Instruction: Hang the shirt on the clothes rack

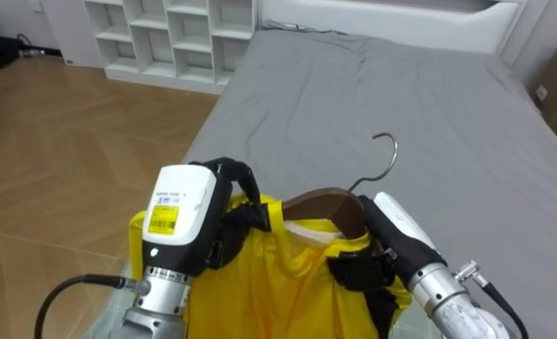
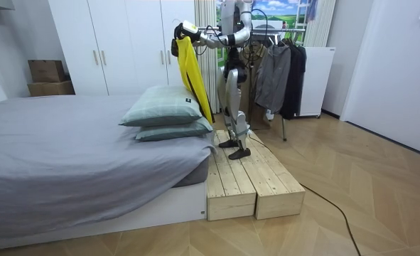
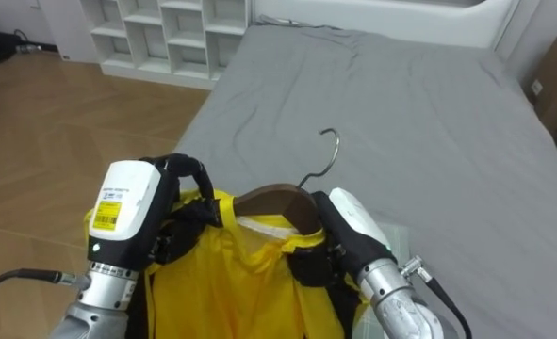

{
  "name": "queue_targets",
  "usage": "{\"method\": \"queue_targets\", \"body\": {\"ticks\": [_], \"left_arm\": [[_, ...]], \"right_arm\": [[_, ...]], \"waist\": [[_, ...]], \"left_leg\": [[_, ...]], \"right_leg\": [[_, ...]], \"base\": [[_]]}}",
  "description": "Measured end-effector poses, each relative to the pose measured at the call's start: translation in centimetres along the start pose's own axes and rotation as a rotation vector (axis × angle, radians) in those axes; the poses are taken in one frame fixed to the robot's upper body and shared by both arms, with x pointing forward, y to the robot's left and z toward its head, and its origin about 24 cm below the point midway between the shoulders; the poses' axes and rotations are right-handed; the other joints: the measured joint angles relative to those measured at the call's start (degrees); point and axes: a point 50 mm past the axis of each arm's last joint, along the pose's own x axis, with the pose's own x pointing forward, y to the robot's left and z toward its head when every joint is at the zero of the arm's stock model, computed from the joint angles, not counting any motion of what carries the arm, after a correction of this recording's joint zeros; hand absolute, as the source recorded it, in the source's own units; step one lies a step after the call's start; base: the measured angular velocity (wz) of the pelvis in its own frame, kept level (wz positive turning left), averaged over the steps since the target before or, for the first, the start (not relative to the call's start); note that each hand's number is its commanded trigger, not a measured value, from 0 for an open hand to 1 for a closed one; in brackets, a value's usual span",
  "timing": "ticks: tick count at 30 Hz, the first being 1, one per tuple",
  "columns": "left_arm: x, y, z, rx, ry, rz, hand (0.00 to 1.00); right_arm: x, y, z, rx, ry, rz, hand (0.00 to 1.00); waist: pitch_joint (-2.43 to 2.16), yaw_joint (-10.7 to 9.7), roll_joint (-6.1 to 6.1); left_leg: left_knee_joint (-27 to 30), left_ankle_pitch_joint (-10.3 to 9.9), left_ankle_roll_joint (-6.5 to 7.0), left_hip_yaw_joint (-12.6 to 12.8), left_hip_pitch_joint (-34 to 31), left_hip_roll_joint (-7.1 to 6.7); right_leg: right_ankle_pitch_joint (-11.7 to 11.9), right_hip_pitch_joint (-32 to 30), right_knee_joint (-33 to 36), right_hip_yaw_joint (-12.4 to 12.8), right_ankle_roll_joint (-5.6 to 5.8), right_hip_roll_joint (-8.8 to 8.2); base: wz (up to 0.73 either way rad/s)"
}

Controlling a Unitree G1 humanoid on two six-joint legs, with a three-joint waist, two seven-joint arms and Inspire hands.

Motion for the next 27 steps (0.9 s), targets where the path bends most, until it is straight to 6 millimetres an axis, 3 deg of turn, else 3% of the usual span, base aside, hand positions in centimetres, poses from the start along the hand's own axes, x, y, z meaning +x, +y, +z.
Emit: {"method": "queue_targets", "body": {"ticks": [6,11,27], "left_arm": [[0.0,-0.2,0.1,-0.002,-0.004,-0.021,1.00],[0.0,-0.2,0.1,-0.002,-0.004,-0.029,1.00],[-0.4,-1.2,0.9,0.000,-0.039,-0.106,1.00]], "right_arm": [[0.0,0.2,-0.3,0.004,0.014,0.016,1.00],[-0.1,0.3,-0.4,0.008,0.018,0.027,1.00],[-0.9,1.7,-2.4,0.065,0.102,0.082,1.00]], "waist": [[0.05,-0.1,-0.11],[0.43,-0.2,-0.78],[0.13,-1.7,-0.62]], "left_leg": [[0.0,0.0,0.00,-0.2,0.0,0.04],[0.0,0.0,0.00,-0.3,-0.1,0.01],[0.3,0.0,0.00,-0.7,-0.1,0.16]], "right_leg": [[0.0,0.0,0.0,0.0,0.00,0.01],[0.0,0.0,0.0,0.0,0.00,0.05],[0.0,0.2,0.4,-0.5,0.00,-0.04]], "base": [[0.00],[0.00],[0.02]]}}
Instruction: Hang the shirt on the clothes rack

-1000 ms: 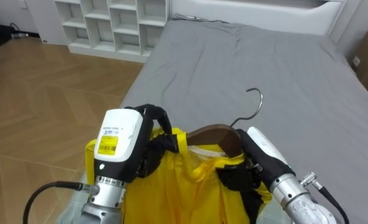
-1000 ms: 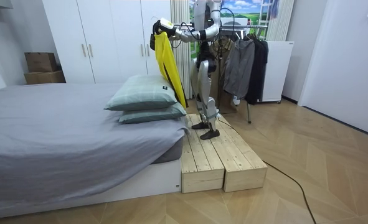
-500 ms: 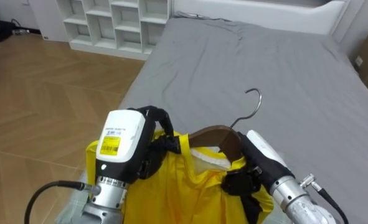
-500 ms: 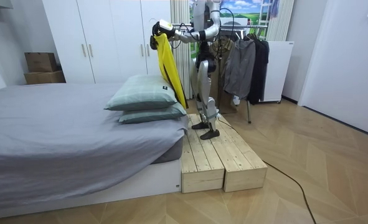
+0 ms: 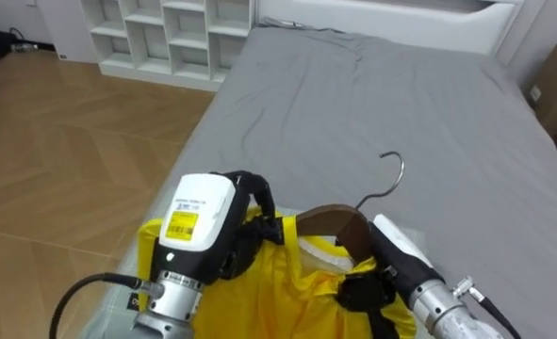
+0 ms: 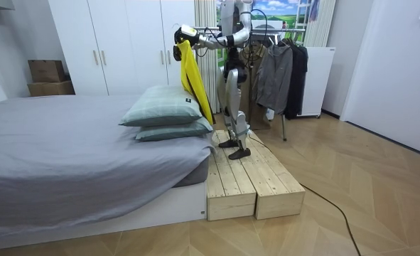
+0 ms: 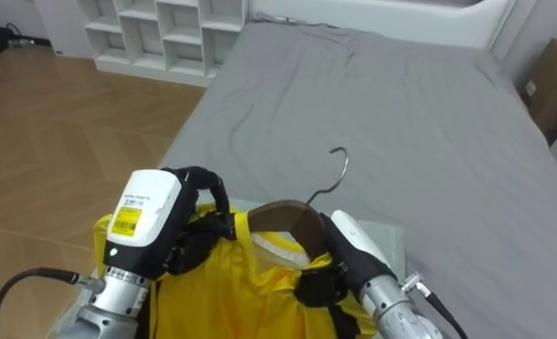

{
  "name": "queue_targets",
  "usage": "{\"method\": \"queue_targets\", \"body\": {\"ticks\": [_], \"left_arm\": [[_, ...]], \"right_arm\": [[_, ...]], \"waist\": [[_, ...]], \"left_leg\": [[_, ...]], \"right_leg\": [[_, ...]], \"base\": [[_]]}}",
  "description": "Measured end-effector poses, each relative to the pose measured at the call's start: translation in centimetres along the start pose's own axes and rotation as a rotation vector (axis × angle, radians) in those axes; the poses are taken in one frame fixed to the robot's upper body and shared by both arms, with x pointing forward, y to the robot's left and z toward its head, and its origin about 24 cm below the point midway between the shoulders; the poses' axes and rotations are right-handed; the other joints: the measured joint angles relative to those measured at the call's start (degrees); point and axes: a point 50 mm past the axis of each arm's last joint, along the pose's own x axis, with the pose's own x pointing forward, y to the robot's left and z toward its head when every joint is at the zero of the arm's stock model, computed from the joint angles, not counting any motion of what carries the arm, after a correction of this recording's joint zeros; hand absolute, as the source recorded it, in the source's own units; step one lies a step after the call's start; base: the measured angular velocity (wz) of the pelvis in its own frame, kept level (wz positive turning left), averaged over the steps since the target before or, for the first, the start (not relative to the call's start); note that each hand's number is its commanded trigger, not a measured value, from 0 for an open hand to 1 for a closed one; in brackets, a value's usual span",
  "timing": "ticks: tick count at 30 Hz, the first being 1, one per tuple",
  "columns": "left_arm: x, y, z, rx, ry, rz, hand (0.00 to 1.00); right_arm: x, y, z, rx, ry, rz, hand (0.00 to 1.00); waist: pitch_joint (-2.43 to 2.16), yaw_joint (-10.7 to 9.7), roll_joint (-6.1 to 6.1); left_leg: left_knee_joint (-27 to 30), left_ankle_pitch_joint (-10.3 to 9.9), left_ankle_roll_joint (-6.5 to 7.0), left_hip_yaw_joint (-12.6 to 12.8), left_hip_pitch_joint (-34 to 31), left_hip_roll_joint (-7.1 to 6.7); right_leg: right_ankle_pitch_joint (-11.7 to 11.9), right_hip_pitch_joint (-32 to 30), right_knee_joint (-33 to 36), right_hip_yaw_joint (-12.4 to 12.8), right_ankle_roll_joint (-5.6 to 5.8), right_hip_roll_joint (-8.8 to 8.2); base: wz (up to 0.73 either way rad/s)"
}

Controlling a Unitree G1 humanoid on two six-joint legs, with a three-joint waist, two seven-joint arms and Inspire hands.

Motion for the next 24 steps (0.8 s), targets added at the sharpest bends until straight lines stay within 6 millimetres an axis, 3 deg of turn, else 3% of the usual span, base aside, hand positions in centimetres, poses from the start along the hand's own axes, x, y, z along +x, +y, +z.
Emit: {"method": "queue_targets", "body": {"ticks": [2,4,5,6,15,24], "left_arm": [[0.0,0.0,0.0,0.002,-0.004,-0.004,0.90],[0.0,-0.1,0.1,0.001,-0.006,-0.011,0.56],[0.0,-0.2,0.1,0.002,-0.008,-0.021,0.10],[-0.1,-0.2,0.1,0.001,-0.012,-0.028,0.00],[-1.2,-1.0,0.3,-0.049,0.026,-0.059,0.00],[-2.2,-1.3,-0.2,-0.086,0.076,-0.078,0.00]], "right_arm": [[-0.2,0.1,-0.2,0.007,0.007,0.000,1.00],[-0.5,0.4,-0.6,0.024,0.018,-0.003,1.00],[-0.8,0.7,-0.9,0.039,0.026,-0.009,1.00],[-1.1,1.0,-1.1,0.045,0.037,-0.012,1.00],[-2.8,3.0,-3.6,0.057,0.153,0.023,1.00],[-3.1,3.2,-3.8,0.059,0.166,0.028,1.00]], "waist": [[-0.20,-0.4,0.28],[-0.76,-0.6,0.77],[-0.98,-0.8,1.11],[-1.00,-0.9,1.35],[-1.00,-2.3,1.42],[-0.60,-2.8,1.95]], "left_leg": [[0.1,0.0,0.00,0.0,0.0,0.03],[0.1,0.0,0.00,0.0,0.0,0.02],[0.1,0.0,0.00,0.0,0.2,0.01],[0.0,0.0,0.00,0.0,0.7,0.00],[0.1,0.0,0.06,1.0,1.4,-0.03],[-0.1,0.1,0.10,2.2,1.3,-0.10]], "right_leg": [[0.0,0.0,0.1,0.0,0.00,-0.01],[0.0,0.0,0.1,0.0,0.00,-0.02],[0.0,0.2,0.2,0.0,0.00,-0.06],[0.0,0.6,0.2,0.0,0.00,-0.07],[0.0,0.9,0.5,1.1,0.02,-0.05],[0.0,0.4,0.5,2.1,0.05,0.08]], "base": [[0.00],[0.00],[0.00],[0.00],[-0.06],[-0.05]]}}
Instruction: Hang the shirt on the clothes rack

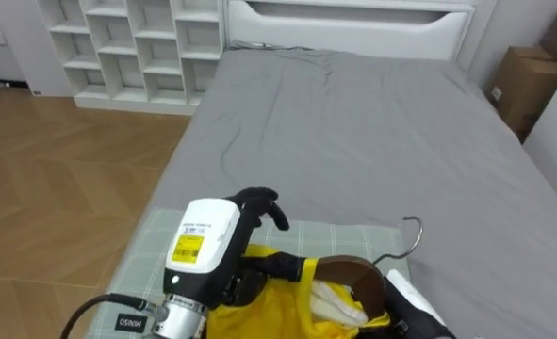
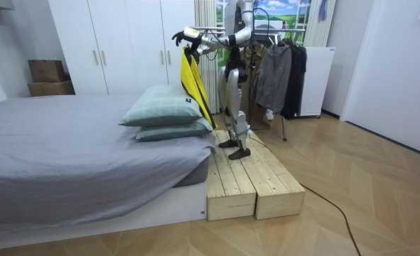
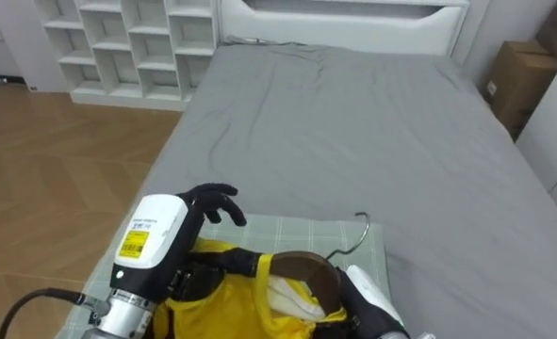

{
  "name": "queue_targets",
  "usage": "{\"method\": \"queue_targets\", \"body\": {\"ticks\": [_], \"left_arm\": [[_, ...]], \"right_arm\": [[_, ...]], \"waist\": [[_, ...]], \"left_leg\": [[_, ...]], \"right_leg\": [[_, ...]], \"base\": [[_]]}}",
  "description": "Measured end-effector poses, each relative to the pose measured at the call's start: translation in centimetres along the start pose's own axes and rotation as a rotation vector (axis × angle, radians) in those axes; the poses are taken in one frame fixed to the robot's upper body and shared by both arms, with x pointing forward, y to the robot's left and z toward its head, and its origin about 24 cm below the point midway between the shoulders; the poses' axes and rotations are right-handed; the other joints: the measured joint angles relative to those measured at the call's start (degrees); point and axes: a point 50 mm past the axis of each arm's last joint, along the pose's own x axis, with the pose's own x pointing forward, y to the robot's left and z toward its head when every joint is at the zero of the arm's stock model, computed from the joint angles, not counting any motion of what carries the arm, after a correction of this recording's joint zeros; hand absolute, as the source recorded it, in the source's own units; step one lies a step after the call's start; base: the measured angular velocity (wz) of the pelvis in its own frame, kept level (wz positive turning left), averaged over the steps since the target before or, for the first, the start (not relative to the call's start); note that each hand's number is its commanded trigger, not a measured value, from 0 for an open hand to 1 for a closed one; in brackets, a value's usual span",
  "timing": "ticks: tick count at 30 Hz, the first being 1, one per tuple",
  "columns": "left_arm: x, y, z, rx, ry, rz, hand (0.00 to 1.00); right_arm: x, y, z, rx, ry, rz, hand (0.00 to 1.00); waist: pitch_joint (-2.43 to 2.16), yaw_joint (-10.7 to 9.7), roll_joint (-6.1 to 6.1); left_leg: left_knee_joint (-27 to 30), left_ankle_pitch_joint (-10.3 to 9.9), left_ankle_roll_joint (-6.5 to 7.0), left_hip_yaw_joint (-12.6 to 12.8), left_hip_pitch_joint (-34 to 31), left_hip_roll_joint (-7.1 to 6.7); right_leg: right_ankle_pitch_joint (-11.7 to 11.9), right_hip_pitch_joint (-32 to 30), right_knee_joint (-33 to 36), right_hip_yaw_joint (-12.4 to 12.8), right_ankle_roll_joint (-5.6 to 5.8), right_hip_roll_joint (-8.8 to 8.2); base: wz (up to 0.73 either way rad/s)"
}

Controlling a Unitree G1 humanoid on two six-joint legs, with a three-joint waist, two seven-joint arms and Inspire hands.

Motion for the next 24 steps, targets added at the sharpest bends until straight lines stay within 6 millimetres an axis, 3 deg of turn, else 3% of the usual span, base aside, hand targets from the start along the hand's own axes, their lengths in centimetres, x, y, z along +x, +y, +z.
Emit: {"method": "queue_targets", "body": {"ticks": [13,24], "left_arm": [[-1.1,-0.5,-2.6,-0.087,0.145,-0.019,0.00],[-1.0,0.1,-3.1,-0.119,0.191,0.038,0.00]], "right_arm": [[-0.2,-0.2,-0.2,-0.057,0.009,-0.062,1.00],[-0.4,-1.5,-0.6,-0.047,0.026,-0.161,1.00]], "waist": [[0.24,0.3,0.50],[0.01,0.6,1.36]], "left_leg": [[-0.2,0.0,-0.01,0.1,-0.3,0.14],[-0.3,0.0,-0.01,0.7,0.2,-0.04]], "right_leg": [[0.0,-0.6,0.1,0.1,0.02,-0.07],[0.0,-0.3,0.2,0.2,0.02,-0.01]], "base": [[-0.01],[-0.01]]}}
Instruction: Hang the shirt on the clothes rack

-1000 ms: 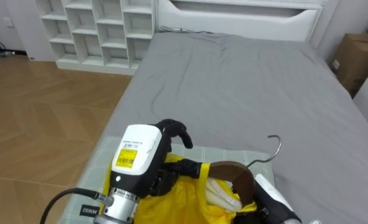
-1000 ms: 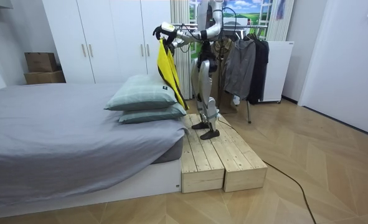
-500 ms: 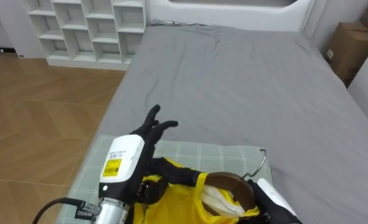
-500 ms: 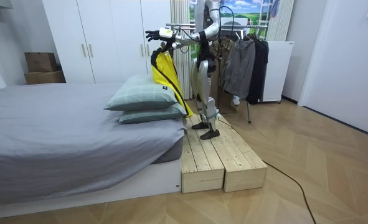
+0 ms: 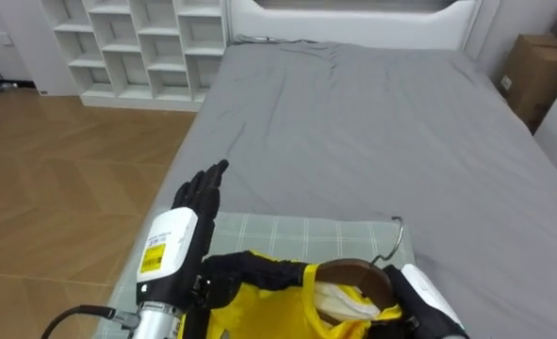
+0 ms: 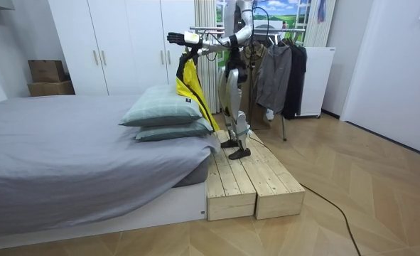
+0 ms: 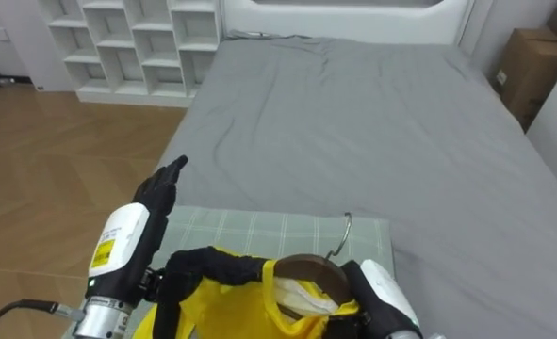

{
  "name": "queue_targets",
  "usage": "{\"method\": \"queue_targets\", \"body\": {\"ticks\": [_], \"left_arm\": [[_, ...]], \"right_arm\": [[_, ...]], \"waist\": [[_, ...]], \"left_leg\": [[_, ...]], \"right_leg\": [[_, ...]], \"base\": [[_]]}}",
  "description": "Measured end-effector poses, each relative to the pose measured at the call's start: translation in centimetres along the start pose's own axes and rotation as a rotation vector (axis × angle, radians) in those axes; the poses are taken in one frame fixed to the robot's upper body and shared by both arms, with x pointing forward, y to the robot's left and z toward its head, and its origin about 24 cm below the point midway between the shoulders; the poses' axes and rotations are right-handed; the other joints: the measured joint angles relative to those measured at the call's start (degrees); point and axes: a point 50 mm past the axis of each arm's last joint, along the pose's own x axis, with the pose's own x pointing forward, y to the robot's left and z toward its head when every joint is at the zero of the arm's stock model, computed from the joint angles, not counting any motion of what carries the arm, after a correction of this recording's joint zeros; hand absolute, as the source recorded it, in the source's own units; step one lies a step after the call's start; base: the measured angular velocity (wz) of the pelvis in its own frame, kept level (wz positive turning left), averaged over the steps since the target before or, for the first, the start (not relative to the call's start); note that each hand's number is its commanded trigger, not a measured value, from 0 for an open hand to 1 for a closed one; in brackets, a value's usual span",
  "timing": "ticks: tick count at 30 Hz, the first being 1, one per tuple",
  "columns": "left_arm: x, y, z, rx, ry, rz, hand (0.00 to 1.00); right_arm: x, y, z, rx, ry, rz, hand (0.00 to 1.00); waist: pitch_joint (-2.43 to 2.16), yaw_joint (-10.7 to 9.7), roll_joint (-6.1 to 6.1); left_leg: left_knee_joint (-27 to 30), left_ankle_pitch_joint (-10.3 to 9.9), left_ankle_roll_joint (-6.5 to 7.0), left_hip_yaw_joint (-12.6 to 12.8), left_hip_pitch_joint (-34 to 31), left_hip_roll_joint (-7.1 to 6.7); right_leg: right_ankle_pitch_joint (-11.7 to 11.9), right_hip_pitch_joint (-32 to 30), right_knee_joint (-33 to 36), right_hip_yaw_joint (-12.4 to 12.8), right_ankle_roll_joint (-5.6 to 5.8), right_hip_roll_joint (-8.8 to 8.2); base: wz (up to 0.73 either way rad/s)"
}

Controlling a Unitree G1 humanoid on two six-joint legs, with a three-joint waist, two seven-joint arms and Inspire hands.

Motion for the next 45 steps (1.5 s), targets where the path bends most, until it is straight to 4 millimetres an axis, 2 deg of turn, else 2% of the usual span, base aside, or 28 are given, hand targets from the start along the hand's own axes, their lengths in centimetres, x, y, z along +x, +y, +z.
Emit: {"method": "queue_targets", "body": {"ticks": [8,12,20,23,26,28,30,31,32,33,34,35,36,37,38,39,40,41,42,45], "left_arm": [[0.0,0.4,-0.3,-0.011,0.026,0.057,0.00],[0.0,0.6,-0.6,0.000,0.033,0.063,0.00],[-0.6,0.5,-1.2,-0.007,0.071,0.056,0.00],[-0.8,0.1,-1.6,-0.024,0.103,0.031,0.00],[-1.0,-0.1,-1.9,-0.019,0.118,0.018,0.00],[-1.7,-0.3,-2.5,-0.014,0.149,0.003,0.00],[-2.4,-0.4,-3.0,-0.013,0.179,-0.002,0.00],[-2.5,-0.3,-3.2,-0.012,0.187,0.001,0.00],[-2.6,-0.1,-3.4,-0.012,0.197,0.008,0.00],[-2.6,-0.1,-3.5,-0.013,0.207,0.014,0.00],[-2.6,-0.1,-3.6,-0.016,0.211,0.018,0.00],[-2.6,-0.1,-3.7,-0.019,0.217,0.021,0.00],[-2.7,-0.3,-3.8,-0.022,0.222,0.014,0.00],[-2.8,-0.4,-3.8,-0.026,0.227,0.010,0.00],[-2.9,-0.5,-3.8,-0.039,0.235,0.009,0.00],[-2.8,-0.4,-3.9,-0.046,0.240,0.016,0.00],[-2.8,-0.2,-4.0,-0.050,0.244,0.020,0.00],[-2.9,-0.4,-4.2,-0.049,0.254,0.015,0.00],[-3.0,-0.6,-4.2,-0.050,0.260,0.004,0.00],[-3.1,-1.0,-4.2,-0.067,0.271,-0.007,0.00]], "right_arm": [[0.0,-1.1,-0.4,0.021,0.019,-0.085,1.00],[-0.1,-1.9,-0.3,0.012,0.013,-0.135,1.00],[-0.6,-1.7,-0.7,0.014,0.028,-0.177,1.00],[-1.0,-1.4,-1.6,0.014,0.065,-0.184,1.00],[-1.3,-1.1,-2.3,-0.004,0.093,-0.189,1.00],[-1.5,-0.9,-2.4,-0.021,0.100,-0.181,1.00],[-1.8,-0.7,-2.8,-0.016,0.115,-0.181,1.00],[-1.8,-0.7,-2.8,-0.017,0.116,-0.180,1.00],[-1.7,-0.7,-2.8,-0.017,0.113,-0.185,1.00],[-1.6,-0.8,-2.7,-0.019,0.110,-0.193,1.00],[-1.6,-0.9,-2.7,-0.017,0.110,-0.196,1.00],[-1.5,-0.8,-2.8,-0.014,0.118,-0.197,1.00],[-1.5,-0.8,-3.2,-0.017,0.134,-0.195,1.00],[-1.5,-0.7,-3.4,-0.017,0.145,-0.193,1.00],[-1.6,-0.4,-3.9,-0.016,0.165,-0.191,1.00],[-1.4,-0.3,-4.1,-0.016,0.176,-0.182,1.00],[-1.2,-0.2,-4.1,-0.019,0.178,-0.176,1.00],[-1.1,-0.1,-4.1,-0.026,0.181,-0.167,1.00],[-1.0,-0.1,-4.1,-0.035,0.179,-0.168,1.00],[-0.4,-0.3,-3.3,-0.056,0.148,-0.177,1.00]], "waist": [[0.04,-1.1,-0.29],[0.23,-1.2,-0.71],[0.26,-2.3,-1.31],[0.26,-2.5,-1.49],[0.21,-1.8,-2.27],[0.11,-2.1,-2.71],[0.06,-1.7,-3.45],[0.10,-1.0,-3.73],[0.18,0.0,-4.08],[0.32,1.1,-4.14],[0.33,1.7,-4.12],[0.51,3.1,-3.75],[0.69,4.1,-3.91],[0.71,4.2,-3.89],[0.54,4.7,-4.38],[0.60,5.5,-4.65],[0.75,5.6,-4.59],[1.05,5.4,-3.96],[1.24,4.6,-3.41],[1.33,2.0,-2.34]], "left_leg": [[-0.6,0.0,0.01,0.5,0.4,0.23],[-0.8,0.0,0.00,1.6,0.5,0.33],[-0.5,0.0,0.02,3.0,0.4,0.29],[-0.3,-0.3,0.36,5.0,0.4,0.58],[0.3,-0.4,0.58,7.6,-0.7,0.91],[0.6,-0.6,0.69,9.3,-0.6,1.13],[1.6,-1.8,0.74,12.8,-0.3,2.15],[2.0,-2.1,0.70,14.2,-0.2,2.50],[2.9,-2.9,0.57,16.8,-0.2,3.33],[4.6,-3.9,0.56,19.2,-0.5,4.45],[5.5,-4.5,0.53,20.8,-0.7,5.30],[7.1,-5.8,0.20,23.6,-0.9,7.14],[8.6,-6.8,-0.04,26.2,-1.0,7.92],[9.4,-7.3,-0.23,27.4,-0.9,8.24],[11.5,-8.6,-0.79,29.7,-0.6,9.17],[14.3,-10.1,-1.49,31.3,-0.7,10.48],[15.7,-10.7,-1.92,31.8,-0.7,11.49],[17.2,-11.1,-2.54,32.6,-0.8,13.13],[17.7,-11.2,-2.91,33.2,-0.8,14.07],[17.2,-10.7,-3.83,35.4,-0.8,14.92]], "right_leg": [[0.0,0.0,0.0,0.2,0.01,-0.04],[0.0,-0.4,0.1,1.4,0.04,-0.02],[0.0,-1.3,1.1,2.6,0.35,-0.11],[0.1,-1.7,1.3,3.4,0.51,-0.01],[0.1,-4.3,3.3,5.1,0.51,0.18],[0.2,-5.0,4.0,6.4,0.58,0.41],[0.4,-6.5,5.1,7.4,0.62,1.12],[0.4,-7.1,5.5,6.8,0.49,1.19],[0.8,-8.1,6.2,3.3,-0.03,1.05],[1.7,-8.9,6.2,-2.4,-0.37,0.59],[2.2,-9.4,6.1,-6.3,-0.38,0.36],[2.0,-10.1,7.8,-11.9,0.67,-0.15],[-0.1,-11.6,13.2,-16.7,1.38,-3.93],[-0.9,-12.1,15.7,-18.1,1.74,-6.32],[-1.1,-12.4,18.5,-19.2,2.34,-10.96],[-0.6,-12.6,18.7,-18.9,4.19,-13.29],[-0.6,-12.8,18.7,-19.1,4.24,-13.31],[-0.2,-12.8,17.9,-19.7,3.37,-11.99],[0.1,-12.8,17.0,-19.4,2.95,-10.77],[0.3,-13.8,15.7,-18.9,2.57,-9.12]], "base": [[-0.04],[-0.11],[-0.09],[-0.16],[-0.34],[-0.44],[-0.62],[-0.99],[-1.20],[-1.24],[-1.29],[-1.20],[-1.11],[-1.01],[-1.03],[-1.01],[-0.80],[-0.55],[-0.44],[-0.37]]}}
